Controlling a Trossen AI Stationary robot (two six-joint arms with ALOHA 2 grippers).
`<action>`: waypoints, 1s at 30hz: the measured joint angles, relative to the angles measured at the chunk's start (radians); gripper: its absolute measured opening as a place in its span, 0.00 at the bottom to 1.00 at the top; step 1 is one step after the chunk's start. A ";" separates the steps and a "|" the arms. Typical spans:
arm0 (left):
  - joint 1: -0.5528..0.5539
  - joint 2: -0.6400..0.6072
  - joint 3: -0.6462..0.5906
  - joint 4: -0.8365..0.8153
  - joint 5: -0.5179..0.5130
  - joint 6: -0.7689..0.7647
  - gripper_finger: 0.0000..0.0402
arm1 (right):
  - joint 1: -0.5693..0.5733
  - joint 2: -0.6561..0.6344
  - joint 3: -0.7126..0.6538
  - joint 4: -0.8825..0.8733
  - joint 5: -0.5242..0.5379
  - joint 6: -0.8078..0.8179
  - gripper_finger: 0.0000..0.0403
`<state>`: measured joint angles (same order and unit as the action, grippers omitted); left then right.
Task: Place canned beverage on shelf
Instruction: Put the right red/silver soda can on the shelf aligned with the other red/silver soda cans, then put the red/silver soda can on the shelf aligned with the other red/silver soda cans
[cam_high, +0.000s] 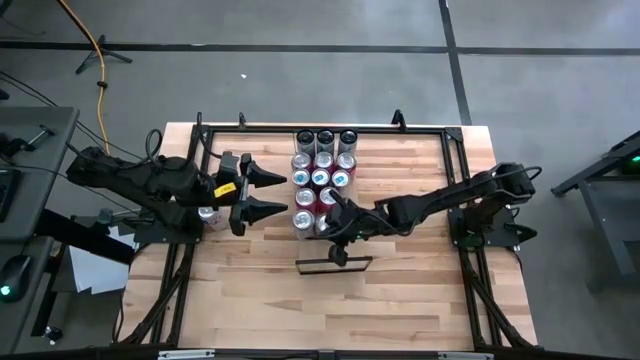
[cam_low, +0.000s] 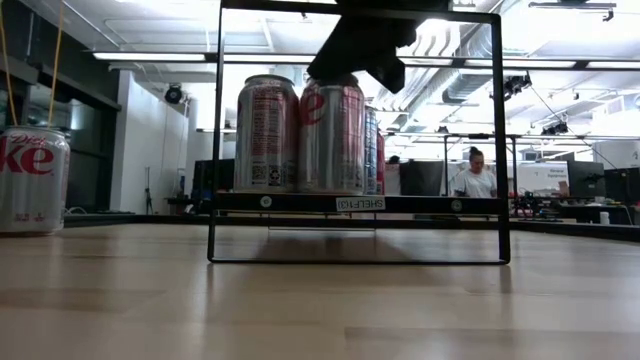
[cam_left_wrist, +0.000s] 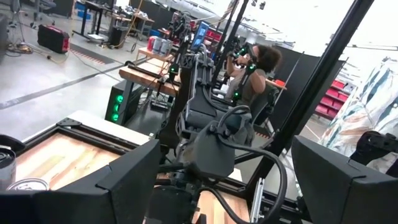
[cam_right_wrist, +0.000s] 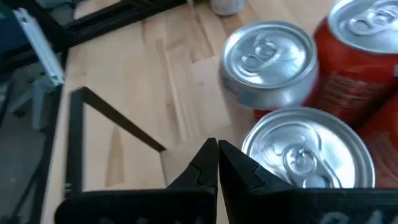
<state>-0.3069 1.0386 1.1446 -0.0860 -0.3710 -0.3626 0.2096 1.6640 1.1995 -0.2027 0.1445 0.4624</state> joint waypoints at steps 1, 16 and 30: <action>0.000 0.000 0.000 0.000 0.000 0.000 0.76 | 0.000 0.000 0.000 -0.007 0.014 0.000 0.00; 0.000 -0.011 0.000 -0.112 0.000 0.018 0.76 | 0.008 -0.044 0.000 -0.041 0.026 -0.046 0.00; -0.060 -0.097 -0.278 -0.321 -0.198 -0.298 0.76 | 0.033 -0.362 -0.002 -0.476 0.238 -0.037 0.00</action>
<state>-0.3665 0.9421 0.8662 -0.4071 -0.5691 -0.6609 0.2426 1.3022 1.1973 -0.6790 0.3827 0.4252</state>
